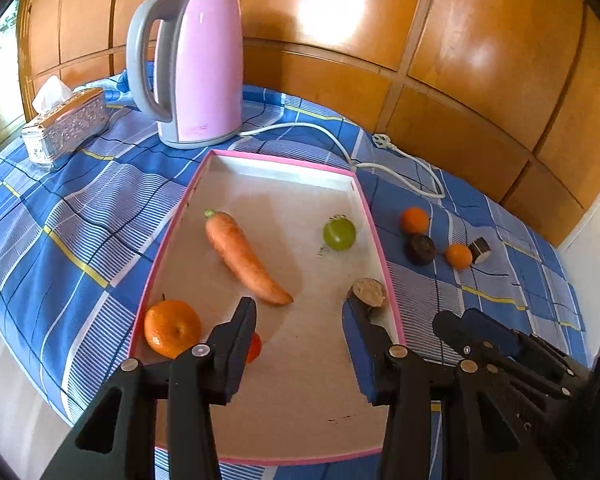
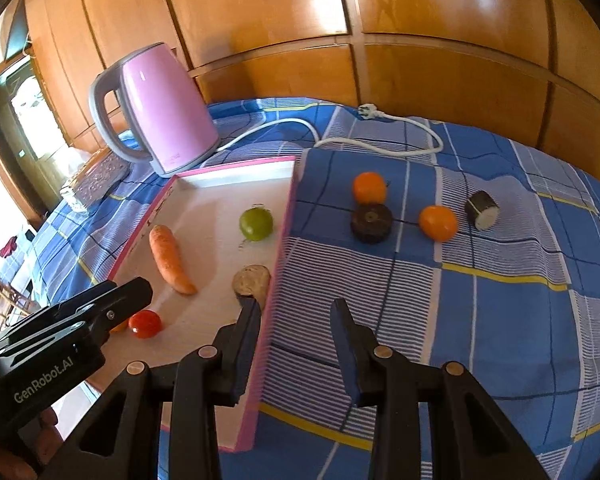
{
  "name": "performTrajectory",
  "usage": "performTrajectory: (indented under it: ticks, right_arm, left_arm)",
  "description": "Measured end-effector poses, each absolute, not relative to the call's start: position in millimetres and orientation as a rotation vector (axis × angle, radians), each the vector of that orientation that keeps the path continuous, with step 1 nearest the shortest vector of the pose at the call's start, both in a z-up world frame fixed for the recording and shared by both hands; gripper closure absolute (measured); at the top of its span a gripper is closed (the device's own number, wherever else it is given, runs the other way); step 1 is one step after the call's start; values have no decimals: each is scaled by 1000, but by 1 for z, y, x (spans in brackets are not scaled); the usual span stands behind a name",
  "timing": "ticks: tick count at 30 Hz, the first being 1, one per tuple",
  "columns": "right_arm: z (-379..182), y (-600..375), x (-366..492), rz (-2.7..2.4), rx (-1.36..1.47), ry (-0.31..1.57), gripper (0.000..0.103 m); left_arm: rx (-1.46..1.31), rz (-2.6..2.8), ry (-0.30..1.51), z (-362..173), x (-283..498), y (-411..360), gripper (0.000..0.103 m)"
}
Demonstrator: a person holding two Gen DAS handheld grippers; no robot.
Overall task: Organize fruits
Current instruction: 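Withdraw both tools from the tray back over the remaining produce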
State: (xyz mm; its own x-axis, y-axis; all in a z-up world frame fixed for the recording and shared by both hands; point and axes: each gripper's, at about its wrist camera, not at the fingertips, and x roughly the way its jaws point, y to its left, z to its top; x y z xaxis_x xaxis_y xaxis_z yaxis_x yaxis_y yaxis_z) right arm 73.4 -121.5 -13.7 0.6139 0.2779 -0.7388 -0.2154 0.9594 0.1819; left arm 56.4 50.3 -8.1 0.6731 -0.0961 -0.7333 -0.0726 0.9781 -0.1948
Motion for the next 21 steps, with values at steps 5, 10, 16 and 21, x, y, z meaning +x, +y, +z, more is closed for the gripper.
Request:
performTrajectory:
  ticks: [5, 10, 16, 21]
  right_arm:
    - [-16, -133, 74, 258, 98, 869, 66]
    - [-17, -141, 74, 236, 111, 870, 66]
    - [-21, -152, 76, 210, 130, 880, 66]
    - [-24, -162, 78, 184, 146, 886, 66]
  left_arm:
    - [-196, -31, 836, -8, 56, 41, 57]
    - [-177, -47, 838, -8, 56, 32, 57]
    - [-159, -63, 845, -10, 58, 23, 57]
    - [-140, -79, 847, -11, 59, 15, 57]
